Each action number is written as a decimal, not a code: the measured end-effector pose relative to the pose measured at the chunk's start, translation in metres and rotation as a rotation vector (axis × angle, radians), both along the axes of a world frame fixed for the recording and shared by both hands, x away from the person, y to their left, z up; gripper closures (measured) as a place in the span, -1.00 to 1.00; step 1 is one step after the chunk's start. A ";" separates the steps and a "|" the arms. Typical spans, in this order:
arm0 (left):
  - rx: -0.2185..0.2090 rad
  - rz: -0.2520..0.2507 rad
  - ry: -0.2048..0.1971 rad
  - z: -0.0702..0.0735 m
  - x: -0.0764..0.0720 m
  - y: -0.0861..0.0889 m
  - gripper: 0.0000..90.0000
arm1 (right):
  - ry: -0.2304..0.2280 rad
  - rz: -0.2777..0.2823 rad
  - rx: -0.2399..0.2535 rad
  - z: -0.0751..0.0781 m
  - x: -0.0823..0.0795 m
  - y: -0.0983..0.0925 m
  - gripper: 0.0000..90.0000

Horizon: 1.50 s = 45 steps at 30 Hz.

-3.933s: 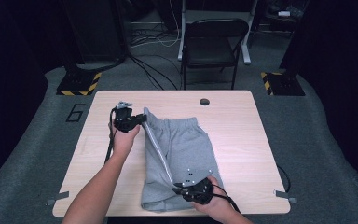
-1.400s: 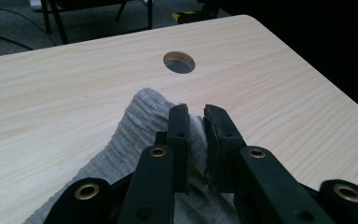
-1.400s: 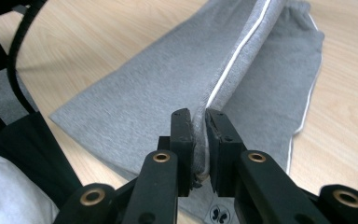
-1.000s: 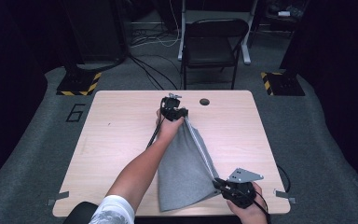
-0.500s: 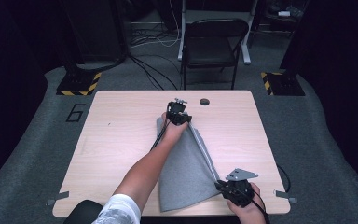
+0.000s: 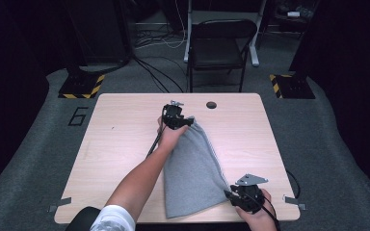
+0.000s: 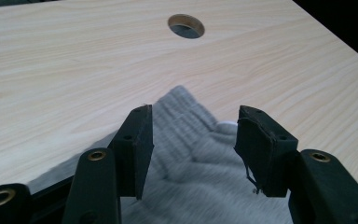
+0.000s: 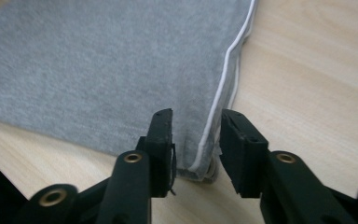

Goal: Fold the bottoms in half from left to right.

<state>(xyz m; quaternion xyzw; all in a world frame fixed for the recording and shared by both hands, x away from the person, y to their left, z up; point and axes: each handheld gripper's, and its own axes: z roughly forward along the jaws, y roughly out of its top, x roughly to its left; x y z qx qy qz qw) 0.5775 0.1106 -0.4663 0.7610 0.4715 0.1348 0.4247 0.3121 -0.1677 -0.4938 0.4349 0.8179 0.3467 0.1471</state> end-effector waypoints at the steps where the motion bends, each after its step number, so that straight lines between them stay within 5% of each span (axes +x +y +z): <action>1: -0.011 0.006 -0.002 0.001 -0.001 0.005 0.03 | -0.006 -0.001 0.000 0.002 -0.001 -0.001 0.34; 5: -0.017 0.020 -0.002 0.003 -0.006 0.024 0.04 | -0.034 -0.008 0.037 0.007 0.000 -0.003 0.29; 17: 0.001 0.052 0.002 0.003 -0.019 0.057 0.12 | -0.037 0.030 0.037 0.002 0.013 0.008 0.24; 35: 0.030 0.087 0.055 -0.024 -0.028 0.074 0.19 | 0.014 -0.020 0.046 -0.009 0.025 0.002 0.29; 45: 0.018 0.092 0.080 -0.040 -0.028 0.072 0.11 | 0.043 -0.021 0.000 -0.018 0.022 0.004 0.29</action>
